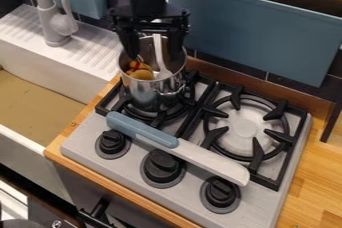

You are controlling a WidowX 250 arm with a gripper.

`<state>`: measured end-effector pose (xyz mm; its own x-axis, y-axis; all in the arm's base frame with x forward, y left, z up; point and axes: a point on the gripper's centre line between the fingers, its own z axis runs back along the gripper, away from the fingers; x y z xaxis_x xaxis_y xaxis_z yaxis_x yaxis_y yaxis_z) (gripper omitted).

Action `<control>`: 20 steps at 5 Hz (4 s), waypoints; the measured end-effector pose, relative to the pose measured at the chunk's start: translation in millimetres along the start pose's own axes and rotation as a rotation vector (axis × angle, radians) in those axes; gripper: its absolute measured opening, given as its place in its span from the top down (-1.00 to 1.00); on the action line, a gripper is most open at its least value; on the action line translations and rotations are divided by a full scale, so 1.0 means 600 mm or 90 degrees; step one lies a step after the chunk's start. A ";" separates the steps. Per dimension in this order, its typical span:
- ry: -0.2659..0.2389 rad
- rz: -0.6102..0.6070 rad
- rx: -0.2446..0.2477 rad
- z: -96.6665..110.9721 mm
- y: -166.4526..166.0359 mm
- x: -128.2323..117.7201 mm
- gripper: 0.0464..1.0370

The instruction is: Took the teddy bear out of the pot

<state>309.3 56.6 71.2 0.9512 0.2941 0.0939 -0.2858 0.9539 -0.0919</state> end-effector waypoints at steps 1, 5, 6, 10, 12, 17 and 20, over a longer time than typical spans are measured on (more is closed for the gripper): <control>-0.004 0.015 0.025 0.000 0.010 0.001 -0.92; -0.037 0.030 0.076 -0.009 0.013 0.006 -0.92; -0.043 0.021 0.076 -0.016 0.018 0.004 -0.92; -0.056 0.017 0.100 -0.048 0.031 0.000 -0.92; -0.051 0.011 0.103 -0.062 0.025 -0.007 -0.31; 0.007 0.038 0.062 -0.012 0.019 0.005 0.93; 0.018 0.049 0.041 0.037 0.020 0.019 0.93</control>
<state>314.3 72.7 93.1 0.9288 0.3655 0.0606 -0.3641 0.9308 -0.0330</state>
